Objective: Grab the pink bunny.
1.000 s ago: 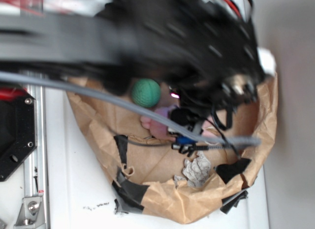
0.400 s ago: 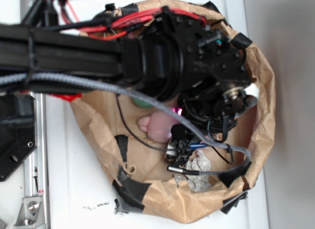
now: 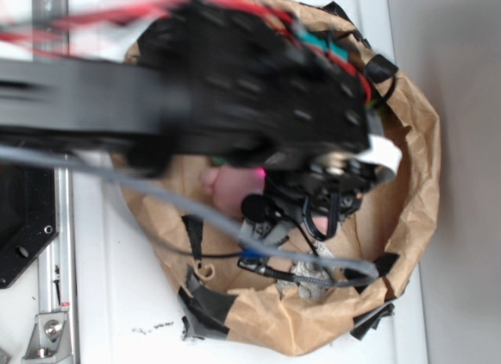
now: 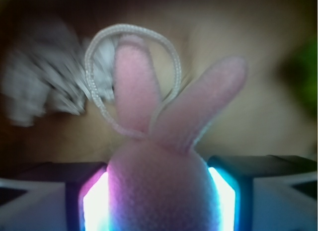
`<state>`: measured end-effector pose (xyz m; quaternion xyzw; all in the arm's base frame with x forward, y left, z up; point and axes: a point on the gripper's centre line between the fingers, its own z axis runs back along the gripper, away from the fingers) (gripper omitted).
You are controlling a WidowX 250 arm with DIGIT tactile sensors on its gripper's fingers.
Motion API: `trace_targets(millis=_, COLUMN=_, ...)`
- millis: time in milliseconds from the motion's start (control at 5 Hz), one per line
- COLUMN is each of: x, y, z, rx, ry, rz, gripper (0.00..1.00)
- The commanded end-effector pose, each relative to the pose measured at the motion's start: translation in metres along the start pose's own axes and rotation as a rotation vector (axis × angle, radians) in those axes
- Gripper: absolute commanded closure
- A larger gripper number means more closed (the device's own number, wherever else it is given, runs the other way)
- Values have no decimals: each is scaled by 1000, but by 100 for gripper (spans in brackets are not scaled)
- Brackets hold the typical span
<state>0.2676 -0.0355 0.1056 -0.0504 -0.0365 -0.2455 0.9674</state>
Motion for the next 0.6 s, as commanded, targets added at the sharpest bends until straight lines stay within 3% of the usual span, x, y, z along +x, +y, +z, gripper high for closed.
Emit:
trace_targets(millis=0, x=1, y=-7, z=76, rx=52, ry=-241, rz=272, gripper=100)
trace_targets(millis=200, x=-1, y=-3, z=81, rx=75, ry=-329, rz=371, gripper=100)
trace_targets(millis=400, x=-11, y=2, z=69, rx=83, ry=-282, rz=429, gripper=92)
